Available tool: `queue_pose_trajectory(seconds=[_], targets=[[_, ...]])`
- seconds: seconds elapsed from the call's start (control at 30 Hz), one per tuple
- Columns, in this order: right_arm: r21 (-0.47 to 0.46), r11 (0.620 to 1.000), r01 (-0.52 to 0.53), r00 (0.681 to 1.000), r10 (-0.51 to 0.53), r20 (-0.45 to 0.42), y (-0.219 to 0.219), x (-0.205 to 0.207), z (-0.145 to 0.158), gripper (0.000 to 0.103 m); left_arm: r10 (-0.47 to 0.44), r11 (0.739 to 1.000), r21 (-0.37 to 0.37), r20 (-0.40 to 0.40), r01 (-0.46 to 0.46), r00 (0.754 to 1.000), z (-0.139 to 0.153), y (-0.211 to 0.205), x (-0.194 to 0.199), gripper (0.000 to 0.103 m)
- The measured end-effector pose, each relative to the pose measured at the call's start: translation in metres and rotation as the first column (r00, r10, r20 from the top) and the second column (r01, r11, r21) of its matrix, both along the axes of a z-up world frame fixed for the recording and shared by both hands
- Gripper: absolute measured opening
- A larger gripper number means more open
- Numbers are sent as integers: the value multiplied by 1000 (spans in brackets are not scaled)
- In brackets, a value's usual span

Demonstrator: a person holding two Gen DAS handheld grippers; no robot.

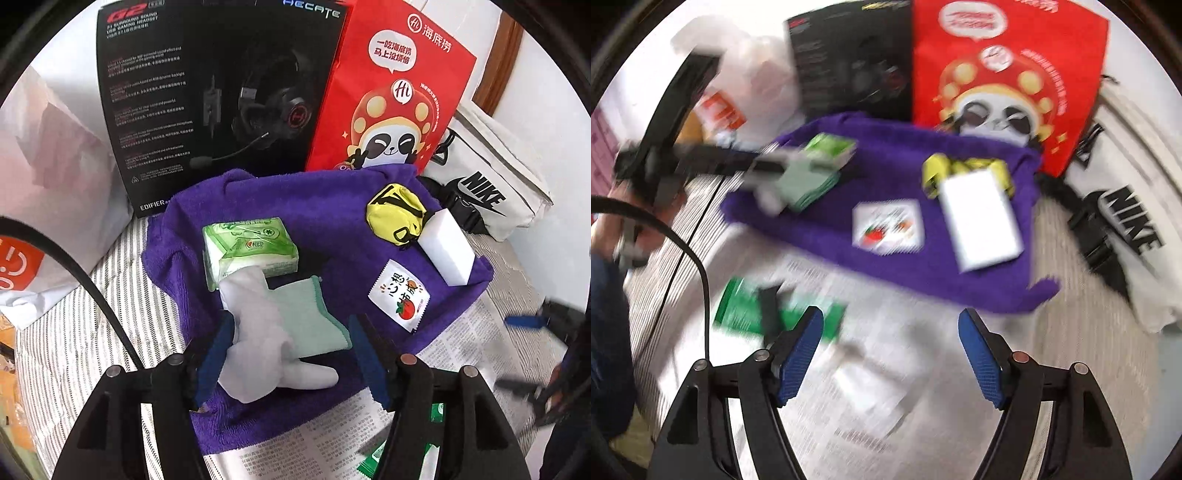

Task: Organize soft objects
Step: 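Open both tools to drop the glove and snack packet onto the towel, then grasp white tissue with right tool while left tool moves to green packet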

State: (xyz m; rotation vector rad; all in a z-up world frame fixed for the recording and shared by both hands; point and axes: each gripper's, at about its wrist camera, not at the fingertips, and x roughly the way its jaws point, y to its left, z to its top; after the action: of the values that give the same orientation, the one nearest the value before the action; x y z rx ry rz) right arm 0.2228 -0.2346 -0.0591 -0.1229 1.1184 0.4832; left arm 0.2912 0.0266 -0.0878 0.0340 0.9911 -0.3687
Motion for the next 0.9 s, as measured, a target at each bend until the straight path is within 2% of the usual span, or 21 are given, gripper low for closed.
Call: queue_pose_trajectory(seconds=[0.2, 0.43, 0.5, 0.53, 0.57, 0.6, 0.7, 0.9], targets=[[-16, 997, -80, 997, 80, -20, 19, -41, -23, 75, 5, 1000, -23, -7, -5, 1000, 7, 6, -3, 63], [-91, 988, -123, 992, 126, 32, 42, -50, -38, 73, 1, 1000, -24, 5, -1, 1000, 13, 7, -7, 63], [-115, 986, -120, 991, 125, 43, 47, -47, -45, 64, 1, 1000, -31, 6, -1, 1000, 15, 7, -8, 63], [-112, 987, -117, 992, 122, 42, 48, -44, -47, 53, 0, 999, -33, 7, 0, 1000, 16, 7, -9, 63], [-90, 990, -107, 993, 111, 44, 46, -43, -46, 28, 0, 999, -33, 10, 0, 1000, 17, 8, -9, 63], [-75, 992, -103, 994, 106, 38, 46, -41, -45, 13, 0, 999, -35, 11, 1, 1000, 18, 8, -9, 63], [-49, 996, -75, 997, 76, 8, 41, -42, -43, 13, -2, 999, -39, 10, 3, 1000, 20, 8, -11, 63], [-70, 997, 31, 999, -32, -12, 18, -55, -36, 13, -25, 999, -43, 31, 26, 999, 28, 4, -18, 63]])
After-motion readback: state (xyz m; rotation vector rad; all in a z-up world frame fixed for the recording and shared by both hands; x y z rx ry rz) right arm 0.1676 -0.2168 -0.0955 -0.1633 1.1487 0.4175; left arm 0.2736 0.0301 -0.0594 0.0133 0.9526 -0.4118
